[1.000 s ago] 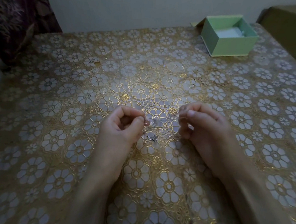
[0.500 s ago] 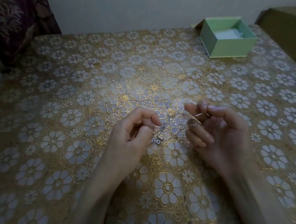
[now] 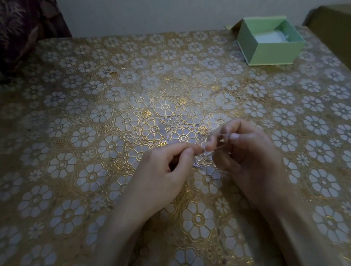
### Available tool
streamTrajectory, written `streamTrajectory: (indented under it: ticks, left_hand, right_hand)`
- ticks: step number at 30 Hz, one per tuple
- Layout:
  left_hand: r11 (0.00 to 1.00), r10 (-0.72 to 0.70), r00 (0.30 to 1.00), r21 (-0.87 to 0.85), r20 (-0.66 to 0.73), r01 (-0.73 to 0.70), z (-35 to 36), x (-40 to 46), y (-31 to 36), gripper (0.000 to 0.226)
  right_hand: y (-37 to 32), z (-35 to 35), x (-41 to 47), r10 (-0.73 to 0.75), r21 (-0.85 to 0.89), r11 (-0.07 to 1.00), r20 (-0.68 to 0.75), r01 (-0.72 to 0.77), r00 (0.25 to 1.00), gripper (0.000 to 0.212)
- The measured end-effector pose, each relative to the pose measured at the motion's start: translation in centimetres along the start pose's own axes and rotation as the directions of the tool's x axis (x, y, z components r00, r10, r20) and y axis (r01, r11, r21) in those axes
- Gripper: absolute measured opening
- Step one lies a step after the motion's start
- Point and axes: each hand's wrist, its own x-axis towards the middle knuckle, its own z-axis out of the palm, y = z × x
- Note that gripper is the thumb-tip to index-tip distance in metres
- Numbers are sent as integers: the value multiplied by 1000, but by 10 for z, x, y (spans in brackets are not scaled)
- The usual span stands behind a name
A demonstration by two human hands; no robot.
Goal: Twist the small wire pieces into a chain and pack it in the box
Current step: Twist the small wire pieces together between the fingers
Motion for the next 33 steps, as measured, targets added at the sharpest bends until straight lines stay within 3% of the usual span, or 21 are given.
streamTrajectory:
  ticks: [5, 8, 16, 20, 25, 28, 31, 33]
  left_hand:
    - [987, 44, 999, 153, -13, -42, 2, 0, 0, 21]
    - [986, 39, 999, 161, -2, -38, 3, 0, -1, 14]
    - [994, -1, 999, 107, 46, -4, 1, 0, 3, 17]
    - [997, -11, 996, 80, 85, 4, 1, -3, 3, 7]
    - [978, -92, 991, -198, -94, 72, -5, 1, 7, 11]
    - [914, -171, 972, -394, -164, 94, -11, 2, 8, 14]
    - [754, -284, 949, -643, -135, 134, -12, 4, 7, 9]
    - [649, -335, 937, -744, -98, 155, -13, 5, 6, 8]
  right_hand:
    - [1, 3, 0, -67, -104, 992, 32, 70, 997, 8]
    - [2, 2, 0, -80, -163, 983, 20, 82, 997, 9]
    - [1, 0, 0, -34, -46, 998, -2, 34, 999, 6]
    - [0, 0, 0, -40, -27, 999, 15, 41, 999, 2]
    - [-2, -8, 3, -30, 25, 999, -65, 31, 997, 25]
    - [0, -9, 4, 8, 19, 1000, -99, -6, 995, 9]
    - [1, -3, 5, 56, 63, 997, -136, -48, 989, 21]
    - [2, -2, 5, 61, 106, 993, -142, -46, 988, 14]
